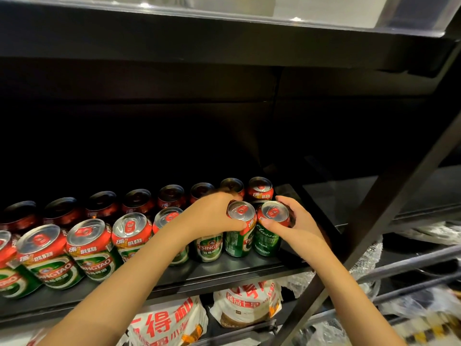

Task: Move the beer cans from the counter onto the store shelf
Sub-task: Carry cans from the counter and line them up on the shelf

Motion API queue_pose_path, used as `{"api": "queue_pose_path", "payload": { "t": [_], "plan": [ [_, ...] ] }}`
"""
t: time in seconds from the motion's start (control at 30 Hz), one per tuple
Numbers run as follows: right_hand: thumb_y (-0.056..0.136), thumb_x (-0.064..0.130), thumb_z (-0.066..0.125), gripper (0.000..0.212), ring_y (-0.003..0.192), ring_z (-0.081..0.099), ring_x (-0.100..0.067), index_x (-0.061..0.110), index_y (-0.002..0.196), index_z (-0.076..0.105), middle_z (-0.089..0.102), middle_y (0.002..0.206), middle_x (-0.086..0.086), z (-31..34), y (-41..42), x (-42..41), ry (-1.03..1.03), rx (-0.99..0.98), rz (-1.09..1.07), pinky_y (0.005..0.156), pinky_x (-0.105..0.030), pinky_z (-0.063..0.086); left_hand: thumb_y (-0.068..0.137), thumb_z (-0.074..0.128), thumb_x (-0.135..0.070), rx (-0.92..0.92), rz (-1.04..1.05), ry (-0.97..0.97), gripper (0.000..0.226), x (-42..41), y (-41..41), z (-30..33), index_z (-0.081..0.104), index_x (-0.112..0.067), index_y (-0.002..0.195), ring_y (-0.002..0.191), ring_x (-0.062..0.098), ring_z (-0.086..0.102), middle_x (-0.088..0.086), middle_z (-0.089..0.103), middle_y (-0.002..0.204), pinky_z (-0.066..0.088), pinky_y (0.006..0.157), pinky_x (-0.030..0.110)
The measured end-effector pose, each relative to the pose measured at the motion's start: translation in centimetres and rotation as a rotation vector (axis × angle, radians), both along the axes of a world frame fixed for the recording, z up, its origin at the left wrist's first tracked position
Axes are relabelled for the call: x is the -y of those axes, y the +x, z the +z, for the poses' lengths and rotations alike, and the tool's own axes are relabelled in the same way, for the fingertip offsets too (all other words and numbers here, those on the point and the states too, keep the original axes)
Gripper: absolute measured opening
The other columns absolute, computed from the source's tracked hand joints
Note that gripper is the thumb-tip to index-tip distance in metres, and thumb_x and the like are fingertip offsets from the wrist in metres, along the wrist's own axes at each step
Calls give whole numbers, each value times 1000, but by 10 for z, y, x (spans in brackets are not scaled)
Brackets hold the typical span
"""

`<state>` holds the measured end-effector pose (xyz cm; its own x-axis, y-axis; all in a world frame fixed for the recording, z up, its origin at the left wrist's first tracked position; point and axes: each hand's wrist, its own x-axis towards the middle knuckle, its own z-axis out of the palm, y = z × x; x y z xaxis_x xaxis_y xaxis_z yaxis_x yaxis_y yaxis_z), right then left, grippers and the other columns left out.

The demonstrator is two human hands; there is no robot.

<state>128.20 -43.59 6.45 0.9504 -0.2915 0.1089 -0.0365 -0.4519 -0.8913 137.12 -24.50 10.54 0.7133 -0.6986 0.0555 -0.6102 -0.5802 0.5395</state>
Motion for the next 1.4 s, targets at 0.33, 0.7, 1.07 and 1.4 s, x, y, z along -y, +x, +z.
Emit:
{"api": "queue_pose_path", "payload": {
  "t": [0.33, 0.7, 1.07, 1.4],
  "plan": [
    [76, 23, 77, 40, 100, 56, 3, 37, 107, 57, 62, 104, 18, 3, 3, -2, 8, 44, 8, 80, -15, 45, 67, 61, -70, 61, 120, 71, 66, -1, -2, -2, 58, -24, 114, 94, 9, 60, -8, 64, 107, 53, 83, 35],
    [68, 31, 82, 48, 97, 56, -2, 27, 108, 56, 61, 105, 12, 1, 4, -4, -15, 57, -93, 71, -15, 42, 71, 65, -58, 86, 116, 43, 46, 2, -7, 0, 65, -21, 99, 81, 10, 63, -3, 68, 91, 54, 75, 38],
    [78, 22, 75, 53, 104, 55, -1, 25, 126, 52, 59, 115, 10, -5, 13, -2, 24, 26, -13, 77, -13, 45, 81, 66, -35, 20, 21, -17, 55, -4, -4, 4, 49, -23, 132, 114, 7, 54, -6, 58, 128, 39, 87, 15],
    [76, 30, 75, 41, 100, 54, 4, 34, 113, 56, 60, 107, 21, -9, 6, -2, 45, 55, -24, 72, -11, 42, 67, 59, -70, 110, 150, 65, 57, 1, -3, -9, 59, -25, 103, 83, 7, 60, -9, 65, 94, 54, 76, 35]
  ]
}}
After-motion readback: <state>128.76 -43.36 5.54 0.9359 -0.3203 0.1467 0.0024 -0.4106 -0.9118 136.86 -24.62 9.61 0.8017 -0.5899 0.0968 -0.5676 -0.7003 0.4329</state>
